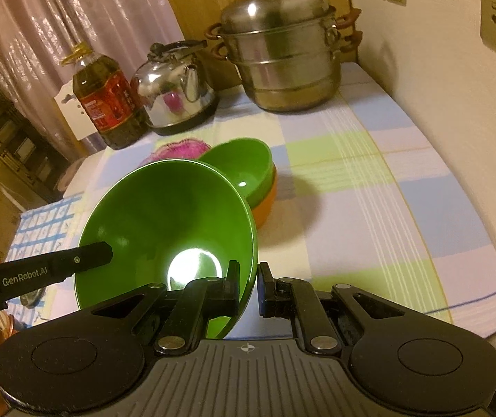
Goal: Organize plates and bowls
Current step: 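Lower the small green bowl into the large green bowl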
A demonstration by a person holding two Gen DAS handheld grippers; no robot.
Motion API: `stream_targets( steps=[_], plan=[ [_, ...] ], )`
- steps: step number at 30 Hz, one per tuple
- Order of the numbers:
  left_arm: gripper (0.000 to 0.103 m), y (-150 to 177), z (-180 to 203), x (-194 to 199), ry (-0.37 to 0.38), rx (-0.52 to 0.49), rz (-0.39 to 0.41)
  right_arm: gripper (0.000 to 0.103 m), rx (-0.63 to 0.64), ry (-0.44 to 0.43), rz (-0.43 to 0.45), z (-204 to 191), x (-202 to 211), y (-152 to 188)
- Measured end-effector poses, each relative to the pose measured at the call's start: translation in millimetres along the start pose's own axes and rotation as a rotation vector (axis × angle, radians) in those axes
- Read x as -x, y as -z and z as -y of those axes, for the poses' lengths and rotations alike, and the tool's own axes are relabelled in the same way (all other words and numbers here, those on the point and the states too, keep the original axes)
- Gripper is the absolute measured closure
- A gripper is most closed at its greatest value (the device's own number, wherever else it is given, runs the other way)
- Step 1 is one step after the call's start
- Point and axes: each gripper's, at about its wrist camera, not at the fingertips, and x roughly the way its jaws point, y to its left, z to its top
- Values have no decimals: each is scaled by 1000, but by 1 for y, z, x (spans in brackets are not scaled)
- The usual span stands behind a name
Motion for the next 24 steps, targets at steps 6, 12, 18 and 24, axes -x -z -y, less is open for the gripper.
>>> stream_targets(
  steps=[6,12,18,24],
  plan=[
    [99,-24,-1,-6,3,6,24,93,0,-7,7,0,-7,-20],
    [99,-44,-3,-25,13,27,24,93,9,2,22,2,-18,-47],
    [99,-64,-7,-52,28,53,9,93,27,15,23,6,-37,-74],
    [99,-84,-10,-86,27,66,-17,93,43,25,4,12,-64,-101]
  ],
)
